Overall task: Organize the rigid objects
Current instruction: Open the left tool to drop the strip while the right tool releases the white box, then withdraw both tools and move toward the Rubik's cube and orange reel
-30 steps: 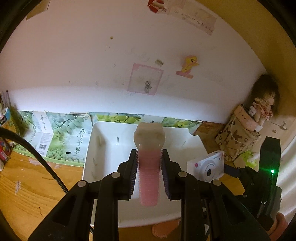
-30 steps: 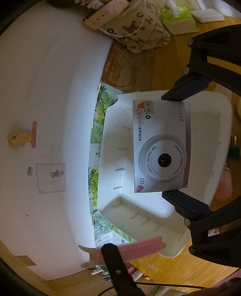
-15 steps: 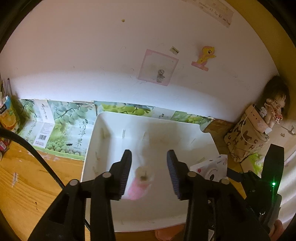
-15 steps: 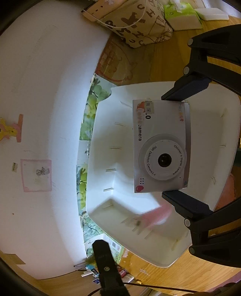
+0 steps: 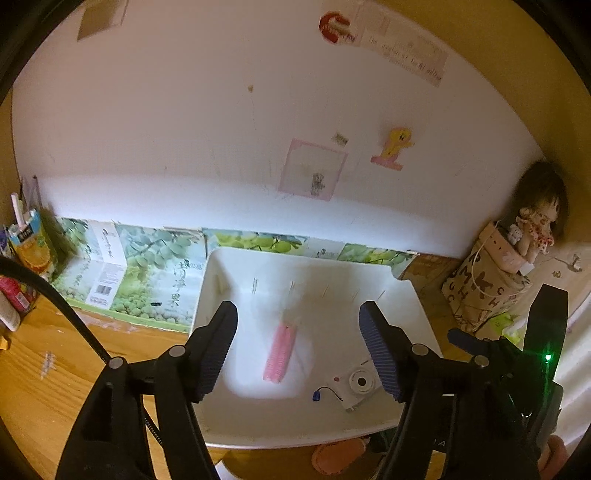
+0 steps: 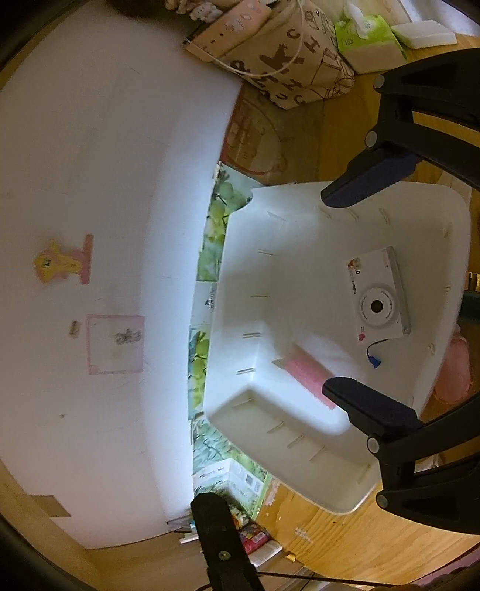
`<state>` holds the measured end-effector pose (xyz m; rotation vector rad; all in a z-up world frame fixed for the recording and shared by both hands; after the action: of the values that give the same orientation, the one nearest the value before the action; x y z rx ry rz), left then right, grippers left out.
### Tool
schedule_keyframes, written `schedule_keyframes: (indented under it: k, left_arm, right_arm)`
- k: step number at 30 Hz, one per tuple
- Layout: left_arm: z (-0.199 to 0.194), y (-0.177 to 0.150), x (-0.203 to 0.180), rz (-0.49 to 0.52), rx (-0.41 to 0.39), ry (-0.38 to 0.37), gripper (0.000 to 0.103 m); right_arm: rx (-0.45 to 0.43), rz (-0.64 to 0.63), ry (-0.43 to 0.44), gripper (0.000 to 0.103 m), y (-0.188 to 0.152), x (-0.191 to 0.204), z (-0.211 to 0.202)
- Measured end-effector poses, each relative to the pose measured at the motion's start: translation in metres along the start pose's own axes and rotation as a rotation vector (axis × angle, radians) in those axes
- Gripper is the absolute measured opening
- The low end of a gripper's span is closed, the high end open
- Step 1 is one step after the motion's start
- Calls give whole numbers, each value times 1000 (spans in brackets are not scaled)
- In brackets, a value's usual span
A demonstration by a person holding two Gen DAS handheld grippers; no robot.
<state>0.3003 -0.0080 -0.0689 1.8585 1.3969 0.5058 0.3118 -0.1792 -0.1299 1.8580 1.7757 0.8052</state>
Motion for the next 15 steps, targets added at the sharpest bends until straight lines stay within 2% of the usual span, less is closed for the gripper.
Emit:
schedule_keyframes:
  k: [15]
  left_arm:
    - [-95, 1, -3, 36, -138, 42, 78]
  right_arm:
    - [-138, -5, 0, 94, -3, 14, -81]
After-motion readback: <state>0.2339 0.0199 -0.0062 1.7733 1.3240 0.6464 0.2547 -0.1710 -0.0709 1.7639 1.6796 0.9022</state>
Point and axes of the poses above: each gripper's, at about its wrist camera, not at the fingertips, and z roughly the way its jaws point, x to its left, y to its top, the point moved 5 cm from there along z, roughly the way its jaws point, and after that the axes turned 9 degrees about z, right-handed, at the moved point
